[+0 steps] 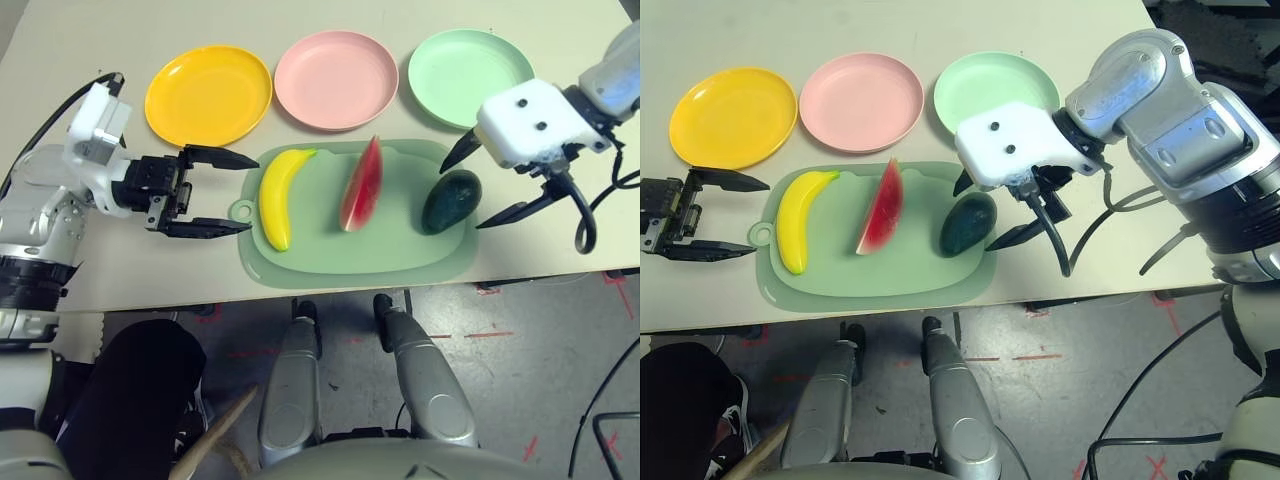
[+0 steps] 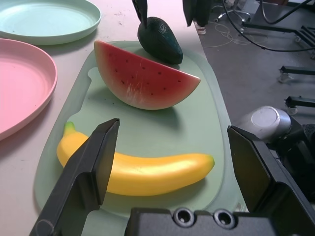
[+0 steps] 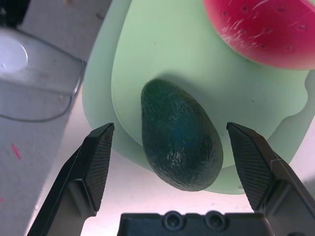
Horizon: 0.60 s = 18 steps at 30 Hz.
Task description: Place the fruits into color-matched plates.
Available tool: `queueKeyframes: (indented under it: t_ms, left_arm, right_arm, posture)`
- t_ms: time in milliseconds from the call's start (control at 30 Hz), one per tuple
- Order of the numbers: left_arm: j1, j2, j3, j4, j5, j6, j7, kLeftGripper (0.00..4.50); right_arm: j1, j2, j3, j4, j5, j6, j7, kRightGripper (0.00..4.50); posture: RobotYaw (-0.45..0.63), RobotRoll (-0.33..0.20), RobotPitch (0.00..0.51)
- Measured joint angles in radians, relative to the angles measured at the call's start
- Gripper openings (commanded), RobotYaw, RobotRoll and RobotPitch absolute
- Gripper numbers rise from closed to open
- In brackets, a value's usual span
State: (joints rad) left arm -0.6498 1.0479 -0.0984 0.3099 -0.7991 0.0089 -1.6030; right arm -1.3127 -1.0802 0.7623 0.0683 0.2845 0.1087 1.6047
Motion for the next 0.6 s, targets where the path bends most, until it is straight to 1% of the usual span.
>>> queueKeyframes:
  t_ms: [167,600]
  left_arm:
    - [0.000,0.000,0.000,-0.018,0.000,0.011,0.000,4.47]
    - [0.000,0.012,0.001,-0.027,0.002,0.014,0.000,4.47]
  right_arm:
    - [0.007,0.024,-0.006,0.050,-0.055,-0.040,0.000,4.50]
    - [0.043,0.056,-0.029,0.058,-0.079,-0.042,0.000,4.50]
  posture:
    - [-0.10,0.000,0.411]
    - [-0.10,0.000,0.411]
